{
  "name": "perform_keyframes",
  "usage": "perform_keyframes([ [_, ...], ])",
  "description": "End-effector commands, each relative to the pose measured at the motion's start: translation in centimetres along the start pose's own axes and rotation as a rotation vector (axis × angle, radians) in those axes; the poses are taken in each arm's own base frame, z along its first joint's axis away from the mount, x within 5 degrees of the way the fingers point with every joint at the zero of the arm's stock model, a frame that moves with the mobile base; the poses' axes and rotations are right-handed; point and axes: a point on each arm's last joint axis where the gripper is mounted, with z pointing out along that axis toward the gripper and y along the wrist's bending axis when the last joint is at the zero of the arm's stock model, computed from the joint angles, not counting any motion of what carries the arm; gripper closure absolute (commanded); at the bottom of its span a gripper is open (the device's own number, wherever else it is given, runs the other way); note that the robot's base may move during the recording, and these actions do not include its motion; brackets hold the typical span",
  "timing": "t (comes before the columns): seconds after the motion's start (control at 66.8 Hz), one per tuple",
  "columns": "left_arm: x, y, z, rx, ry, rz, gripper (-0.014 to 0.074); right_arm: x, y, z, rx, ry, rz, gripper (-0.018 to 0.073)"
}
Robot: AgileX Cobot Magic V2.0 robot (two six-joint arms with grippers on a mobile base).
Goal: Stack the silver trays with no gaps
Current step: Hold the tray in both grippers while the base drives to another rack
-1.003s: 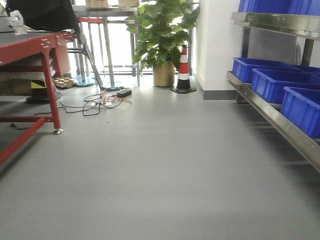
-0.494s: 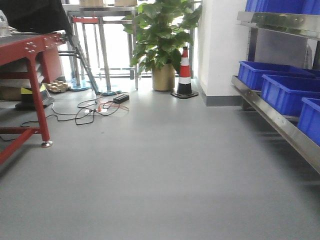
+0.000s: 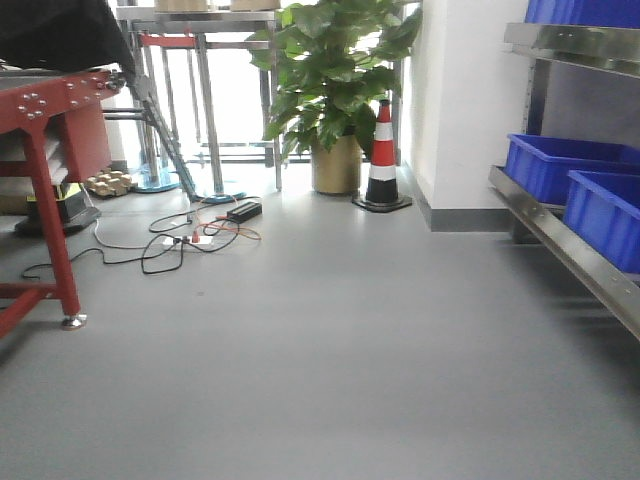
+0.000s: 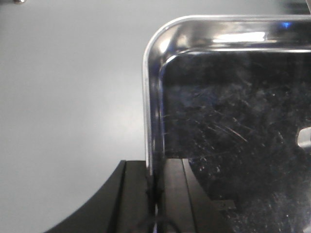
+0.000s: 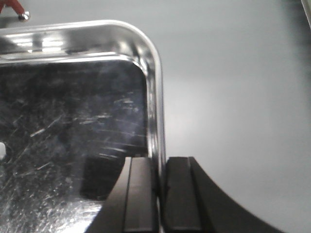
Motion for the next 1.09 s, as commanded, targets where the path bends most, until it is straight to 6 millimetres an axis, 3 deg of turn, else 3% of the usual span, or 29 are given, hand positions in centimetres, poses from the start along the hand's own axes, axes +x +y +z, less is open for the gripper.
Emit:
perform_keyframes([
  [0.0,-0.2,-1.4,-0.5,0.122,-0.034,0.013,0.0613,-0.6,1.2,-0.4,-0.125,-0.062,0.002,0.0577],
  [0.719,-0.7,-1.7,-0.5,0.147,-0.088,0.027,0.0613,-0.7,1.4,-0.4,-0.155,-0.081,0.002,0.0577],
  [1.078,-1.9,-1.1,-0.6,0.065,-0.226,0.097,0.0613,-1.1,2.1,-0.6,-0.225,-0.126,0.003,0.0577],
])
